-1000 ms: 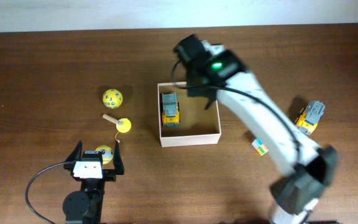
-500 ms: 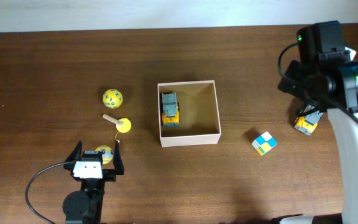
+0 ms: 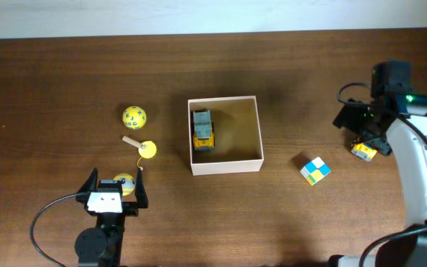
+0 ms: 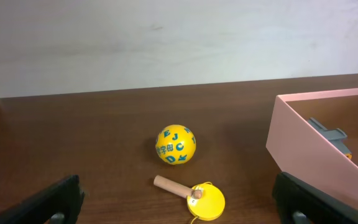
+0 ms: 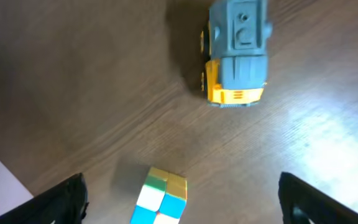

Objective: Pack container
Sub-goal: 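Lower the right gripper over the second grey truck and grasp it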

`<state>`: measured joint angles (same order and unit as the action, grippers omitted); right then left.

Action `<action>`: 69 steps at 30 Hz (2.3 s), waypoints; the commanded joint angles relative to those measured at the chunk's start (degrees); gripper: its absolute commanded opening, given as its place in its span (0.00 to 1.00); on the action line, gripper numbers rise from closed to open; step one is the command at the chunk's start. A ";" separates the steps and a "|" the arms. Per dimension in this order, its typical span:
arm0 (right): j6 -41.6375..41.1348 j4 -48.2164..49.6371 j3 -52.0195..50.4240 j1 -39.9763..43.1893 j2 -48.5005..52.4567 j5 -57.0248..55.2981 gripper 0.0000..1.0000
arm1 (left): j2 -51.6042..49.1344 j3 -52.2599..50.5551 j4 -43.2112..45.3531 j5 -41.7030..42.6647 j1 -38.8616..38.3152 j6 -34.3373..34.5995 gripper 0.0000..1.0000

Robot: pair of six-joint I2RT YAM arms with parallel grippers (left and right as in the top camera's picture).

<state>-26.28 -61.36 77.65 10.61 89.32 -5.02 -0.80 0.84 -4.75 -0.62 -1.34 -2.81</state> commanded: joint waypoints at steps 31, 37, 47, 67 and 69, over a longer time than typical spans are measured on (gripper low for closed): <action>6.56 13.66 -1.53 11.65 11.61 1.75 0.95 | 0.17 -0.31 -0.02 0.46 0.35 -0.92 0.99; 6.34 15.21 -1.53 11.65 15.30 1.51 0.95 | 0.17 -0.31 -0.04 0.46 0.35 -0.92 0.99; 6.34 18.38 -1.53 11.65 18.86 1.33 0.95 | 0.17 -0.31 -0.04 0.44 0.35 -0.92 0.99; 5.92 20.65 -1.53 11.65 21.27 1.01 0.90 | 0.17 -0.31 -0.04 0.44 0.35 -0.92 0.99; 5.90 20.65 -1.53 11.65 21.53 0.39 0.89 | 0.17 -0.31 -0.04 0.46 0.35 -0.92 0.99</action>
<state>-20.53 -40.99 76.27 22.00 109.91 -3.03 -0.80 0.84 -4.75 -0.62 -1.34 -2.81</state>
